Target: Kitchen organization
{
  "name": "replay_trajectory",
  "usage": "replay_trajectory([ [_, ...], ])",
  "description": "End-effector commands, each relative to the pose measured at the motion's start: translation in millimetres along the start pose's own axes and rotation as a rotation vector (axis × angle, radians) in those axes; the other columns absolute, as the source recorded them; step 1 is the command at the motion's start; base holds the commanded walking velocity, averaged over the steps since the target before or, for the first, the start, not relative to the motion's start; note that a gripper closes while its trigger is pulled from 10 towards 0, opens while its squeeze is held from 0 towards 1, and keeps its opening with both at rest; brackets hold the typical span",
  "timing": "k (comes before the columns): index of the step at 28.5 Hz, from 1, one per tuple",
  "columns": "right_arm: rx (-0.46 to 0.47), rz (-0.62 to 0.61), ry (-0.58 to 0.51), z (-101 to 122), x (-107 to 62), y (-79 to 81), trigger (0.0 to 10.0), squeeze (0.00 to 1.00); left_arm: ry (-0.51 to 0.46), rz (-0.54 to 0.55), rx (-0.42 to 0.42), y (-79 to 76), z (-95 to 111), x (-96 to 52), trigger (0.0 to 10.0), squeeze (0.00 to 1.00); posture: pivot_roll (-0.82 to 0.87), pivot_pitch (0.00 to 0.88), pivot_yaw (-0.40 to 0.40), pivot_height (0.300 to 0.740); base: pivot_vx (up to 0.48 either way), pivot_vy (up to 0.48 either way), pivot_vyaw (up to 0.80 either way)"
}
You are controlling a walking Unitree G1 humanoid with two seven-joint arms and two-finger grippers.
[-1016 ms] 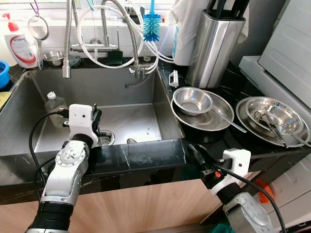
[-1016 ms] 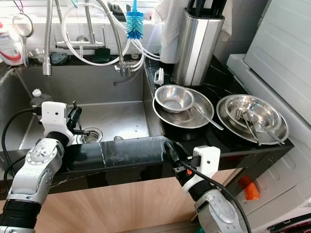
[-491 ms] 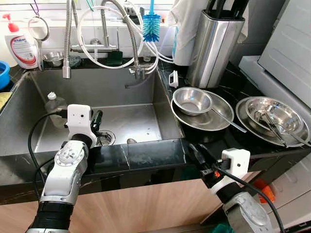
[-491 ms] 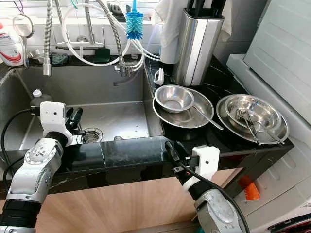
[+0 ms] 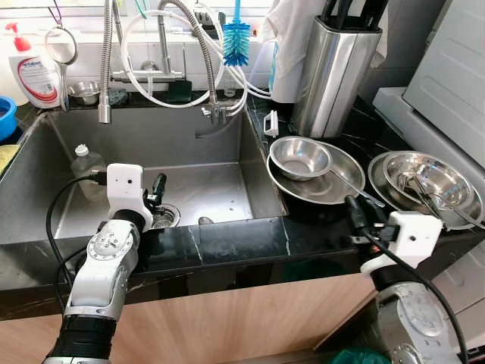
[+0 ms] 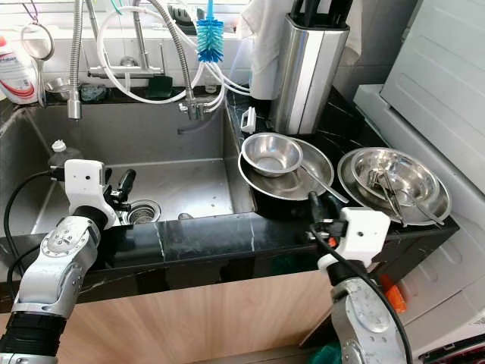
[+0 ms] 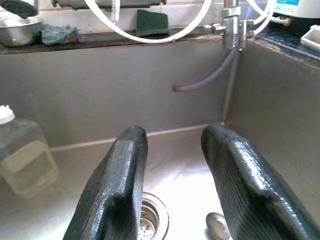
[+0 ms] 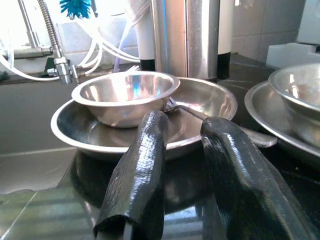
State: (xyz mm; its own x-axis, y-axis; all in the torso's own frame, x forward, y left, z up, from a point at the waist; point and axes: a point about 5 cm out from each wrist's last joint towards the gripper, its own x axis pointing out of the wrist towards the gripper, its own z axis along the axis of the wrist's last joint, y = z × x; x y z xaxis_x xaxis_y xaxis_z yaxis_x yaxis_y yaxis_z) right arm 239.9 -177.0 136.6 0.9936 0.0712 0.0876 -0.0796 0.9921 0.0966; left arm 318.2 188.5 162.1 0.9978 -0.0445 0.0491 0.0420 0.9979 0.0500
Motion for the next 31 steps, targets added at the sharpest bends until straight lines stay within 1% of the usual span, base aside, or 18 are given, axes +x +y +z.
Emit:
replay_trajectory([
  [1,-0.002,-0.002,-0.003,0,-1.3,0.6,10.0,0.0,0.01,0.007,0.005,0.7,-1,-0.6,10.0,0.0,0.03,0.0,-0.037,0.74,0.0,0.0,0.0],
  [4,0.01,0.009,-0.008,0,-1.6,2.1,10.0,0.0,0.011,0.008,0.004,0.5,-1,-0.8,10.0,0.0,0.03,0.0,-0.037,0.74,0.0,0.0,0.0],
  [5,0.014,0.004,-0.012,0,-1.5,2.5,10.0,1.0,0.011,0.008,0.003,0.5,-1,-0.8,10.0,0.0,0.03,0.0,-0.037,0.74,0.0,0.0,0.0],
  [12,0.008,-0.005,-0.023,1,0.3,2.8,10.0,1.0,0.011,0.008,0.003,0.3,-1,-1.5,10.0,0.0,0.04,0.0,-0.043,0.74,0.0,0.0,0.0],
  [16,0.014,-0.043,-0.028,1,1.2,-1.3,10.0,1.0,0.01,0.008,0.003,0.5,-1,-2.3,10.0,0.0,0.04,0.0,-0.043,0.74,0.0,0.0,0.0],
  [19,0.014,-0.047,-0.027,1,1.4,-1.7,10.0,1.0,0.011,0.009,0.003,0.6,-1,-2.4,10.0,0.0,0.04,0.0,-0.043,0.74,0.0,0.0,0.0],
  [20,0.011,-0.052,-0.027,1,1.5,-2.1,10.0,0.98,0.011,0.009,0.003,0.7,-1,-2.4,10.0,0.0,0.04,0.0,-0.043,0.74,0.0,0.0,0.0],
  [21,0.007,-0.061,-0.024,0,1.7,-2.9,10.0,0.35,0.011,0.009,0.003,0.8,-1,-2.4,10.0,0.0,0.04,0.0,-0.043,0.74,0.0,0.0,0.0],
  [22,0.012,-0.075,-0.027,1,1.9,-4.0,10.0,0.0,0.012,0.01,0.004,1.1,-1,-2.5,10.0,0.0,0.03,0.0,-0.041,0.74,0.0,0.0,0.0],
  [25,0.015,-0.11,-0.043,2,2.5,-6.7,10.0,0.0,0.013,0.012,0.004,1.6,-1,-2.7,10.0,0.0,0.03,0.0,-0.041,0.74,0.0,0.0,0.0],
  [31,0.019,-0.135,-0.047,3,3.1,-10.1,10.0,0.0,0.016,0.012,0.005,2.2,-2,-2.1,10.0,0.0,0.04,0.002,-0.04,0.74,0.0,0.0,0.0],
])
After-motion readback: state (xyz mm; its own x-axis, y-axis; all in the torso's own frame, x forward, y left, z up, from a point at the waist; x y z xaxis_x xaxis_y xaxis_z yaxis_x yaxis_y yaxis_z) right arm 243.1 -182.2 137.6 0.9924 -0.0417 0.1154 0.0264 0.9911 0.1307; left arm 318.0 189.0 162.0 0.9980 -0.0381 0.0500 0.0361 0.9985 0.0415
